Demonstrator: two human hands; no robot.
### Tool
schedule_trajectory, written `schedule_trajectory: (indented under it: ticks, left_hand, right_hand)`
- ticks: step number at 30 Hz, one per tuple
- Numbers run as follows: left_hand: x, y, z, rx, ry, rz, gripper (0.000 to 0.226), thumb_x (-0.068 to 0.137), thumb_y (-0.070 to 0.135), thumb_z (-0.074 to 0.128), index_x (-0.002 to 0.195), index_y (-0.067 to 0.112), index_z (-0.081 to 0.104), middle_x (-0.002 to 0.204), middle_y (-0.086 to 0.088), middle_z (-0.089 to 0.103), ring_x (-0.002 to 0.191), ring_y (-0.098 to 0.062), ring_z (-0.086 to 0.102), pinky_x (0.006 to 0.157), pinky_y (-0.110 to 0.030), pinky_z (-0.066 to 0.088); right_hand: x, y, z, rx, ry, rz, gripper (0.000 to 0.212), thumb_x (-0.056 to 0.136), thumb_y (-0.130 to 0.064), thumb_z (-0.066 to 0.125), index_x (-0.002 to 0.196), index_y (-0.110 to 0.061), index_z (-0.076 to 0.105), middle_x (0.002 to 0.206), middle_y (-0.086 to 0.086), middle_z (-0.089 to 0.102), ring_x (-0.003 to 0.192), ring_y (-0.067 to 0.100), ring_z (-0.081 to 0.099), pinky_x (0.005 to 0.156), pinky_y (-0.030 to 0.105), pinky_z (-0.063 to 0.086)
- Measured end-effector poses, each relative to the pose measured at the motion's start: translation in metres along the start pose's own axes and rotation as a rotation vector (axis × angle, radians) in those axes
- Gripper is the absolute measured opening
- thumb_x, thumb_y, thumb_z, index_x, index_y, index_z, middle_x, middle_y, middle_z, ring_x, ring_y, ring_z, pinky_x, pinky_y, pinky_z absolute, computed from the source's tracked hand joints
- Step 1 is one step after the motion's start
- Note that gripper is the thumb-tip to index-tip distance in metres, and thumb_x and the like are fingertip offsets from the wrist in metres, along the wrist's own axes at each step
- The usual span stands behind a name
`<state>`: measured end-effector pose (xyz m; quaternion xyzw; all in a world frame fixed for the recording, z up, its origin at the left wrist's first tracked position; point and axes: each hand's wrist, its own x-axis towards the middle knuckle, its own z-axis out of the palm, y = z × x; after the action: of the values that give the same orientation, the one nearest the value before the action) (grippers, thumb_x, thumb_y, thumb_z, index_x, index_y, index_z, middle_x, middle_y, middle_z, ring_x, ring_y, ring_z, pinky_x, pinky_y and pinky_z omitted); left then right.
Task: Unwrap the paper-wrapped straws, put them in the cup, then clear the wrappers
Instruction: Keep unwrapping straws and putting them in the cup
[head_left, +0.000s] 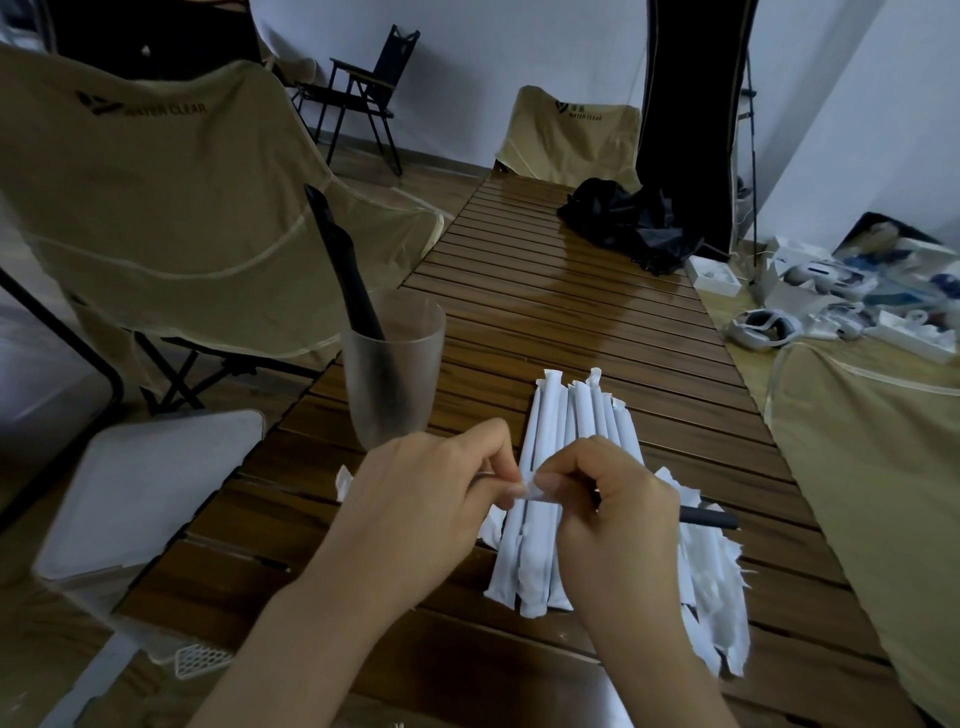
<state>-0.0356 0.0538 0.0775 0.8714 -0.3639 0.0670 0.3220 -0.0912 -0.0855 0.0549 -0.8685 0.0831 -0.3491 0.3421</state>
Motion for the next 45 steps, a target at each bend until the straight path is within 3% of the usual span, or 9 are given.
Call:
schedule_trajectory:
  ticks: [4,9,13,18,24,29,36,42,45]
  left_hand:
    - [0.003,0.000,0.001,0.053,0.039,0.046,0.021,0.083,0.026,0.071,0.080,0.033,0.052,0.052,0.030,0.026,0.045,0.008,0.037,0.053,-0.005,0.022]
    - [0.002,0.005,0.004,-0.286,0.019,-0.219,0.012,0.090,0.035,0.058,0.080,0.037,0.052,0.077,0.019,0.066,0.076,0.003,0.063,0.068,-0.015,0.047]
    - [0.005,0.010,0.001,-0.486,-0.102,-0.356,0.010,0.092,0.033,0.056,0.082,0.030,0.055,0.046,0.022,0.057,0.049,0.007,0.055,0.055,-0.013,0.036]
    - [0.005,0.006,0.003,-0.519,-0.139,-0.447,0.013,0.094,0.033,0.055,0.081,0.028,0.056,0.040,0.018,0.053,0.040,0.002,0.047,0.057,-0.018,0.037]
    - [-0.003,-0.008,0.008,-0.174,-0.104,-0.344,0.017,0.092,0.043,0.053,0.077,0.040,0.046,0.067,0.014,0.055,0.067,-0.002,0.057,0.064,-0.019,0.042]
    - [-0.001,0.002,0.011,-0.101,-0.009,-0.248,0.020,0.093,0.044,0.051,0.076,0.042,0.041,0.070,0.019,0.054,0.071,-0.002,0.057,0.067,-0.021,0.049]
    - [-0.001,0.014,0.012,0.001,-0.005,-0.058,0.007,0.095,0.047,0.043,0.094,0.040,0.041,0.083,0.018,0.054,0.079,-0.003,0.054,0.066,-0.010,0.037]
    - [-0.002,0.002,0.012,-0.135,-0.175,-0.135,0.024,0.094,0.050,0.037,0.106,0.037,0.053,0.088,0.021,0.067,0.078,0.006,0.062,0.071,-0.014,0.050]
    - [-0.003,-0.005,0.010,-0.117,-0.171,-0.100,0.026,0.092,0.050,0.045,0.103,0.039,0.066,0.088,0.020,0.068,0.083,0.005,0.061,0.077,-0.016,0.050]
  right_hand:
    - [-0.001,-0.002,0.001,0.004,0.044,-0.001,0.040,0.070,0.019,0.054,0.066,-0.020,0.063,0.067,-0.011,0.062,0.069,0.007,0.061,0.062,0.021,0.047]
    - [0.002,-0.007,-0.008,-0.101,0.108,-0.279,0.024,0.081,-0.007,0.044,0.068,-0.012,0.064,0.069,-0.005,0.058,0.068,0.012,0.052,0.061,0.018,0.040]
    - [0.000,-0.008,-0.007,-0.148,0.116,-0.347,0.026,0.083,-0.010,0.042,0.070,-0.011,0.065,0.072,-0.002,0.059,0.070,0.013,0.052,0.063,0.019,0.040]
    - [0.004,-0.002,-0.006,-0.111,0.035,-0.342,0.027,0.084,-0.011,0.042,0.070,-0.011,0.065,0.072,-0.002,0.059,0.068,0.015,0.055,0.063,0.021,0.043]
    - [0.004,0.007,0.003,-0.031,-0.225,-0.180,0.012,0.081,-0.011,0.061,0.074,-0.016,0.070,0.074,-0.006,0.063,0.069,0.007,0.060,0.067,0.017,0.048]
    - [0.002,-0.006,0.002,-0.004,-0.066,0.006,0.033,0.076,0.013,0.062,0.066,-0.018,0.063,0.069,-0.005,0.061,0.069,0.007,0.057,0.063,0.016,0.044]
    - [0.006,-0.001,-0.006,0.002,0.064,0.139,0.030,0.079,0.009,0.065,0.068,-0.020,0.066,0.070,-0.009,0.063,0.077,0.003,0.057,0.065,0.003,0.038]
    - [0.009,0.005,-0.015,-0.086,-0.019,0.015,0.026,0.081,0.000,0.068,0.073,-0.024,0.067,0.071,-0.016,0.061,0.073,0.007,0.058,0.073,0.034,0.049]
    - [0.007,0.005,-0.012,-0.118,-0.015,-0.013,0.025,0.081,0.002,0.068,0.074,-0.021,0.069,0.072,-0.014,0.062,0.071,0.008,0.058,0.069,0.036,0.051]
